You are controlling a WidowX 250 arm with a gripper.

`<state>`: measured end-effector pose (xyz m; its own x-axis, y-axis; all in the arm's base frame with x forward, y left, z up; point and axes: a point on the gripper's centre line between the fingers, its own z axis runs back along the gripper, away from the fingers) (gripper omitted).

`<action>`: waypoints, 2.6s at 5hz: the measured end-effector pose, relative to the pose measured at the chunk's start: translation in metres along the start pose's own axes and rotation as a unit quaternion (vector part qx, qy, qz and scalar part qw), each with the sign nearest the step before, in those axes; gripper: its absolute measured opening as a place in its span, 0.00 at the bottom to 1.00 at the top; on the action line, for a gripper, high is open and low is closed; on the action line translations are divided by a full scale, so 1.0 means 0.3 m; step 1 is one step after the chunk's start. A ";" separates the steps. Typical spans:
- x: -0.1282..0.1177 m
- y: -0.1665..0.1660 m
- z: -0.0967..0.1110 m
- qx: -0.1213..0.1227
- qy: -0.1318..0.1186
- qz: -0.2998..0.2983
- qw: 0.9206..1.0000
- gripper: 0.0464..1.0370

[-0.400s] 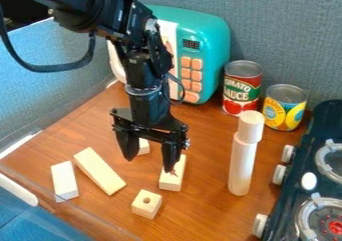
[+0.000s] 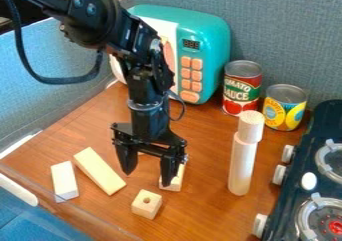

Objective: Put the square block with hole on top of the rectangular block with brown carving

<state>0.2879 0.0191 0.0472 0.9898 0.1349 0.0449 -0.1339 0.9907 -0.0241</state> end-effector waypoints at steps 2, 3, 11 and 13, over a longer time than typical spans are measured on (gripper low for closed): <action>-0.001 0.002 -0.037 0.003 0.001 0.006 1.000 0.96; -0.029 -0.008 -0.071 0.011 0.010 -0.005 1.000 0.96; -0.021 -0.005 0.020 0.006 -0.037 0.038 0.999 0.54; 0.072 -0.054 0.254 -0.021 -0.138 0.050 0.989 0.54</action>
<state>0.3077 0.0074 0.1247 0.9202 0.2386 0.3104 -0.2234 0.9711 -0.0841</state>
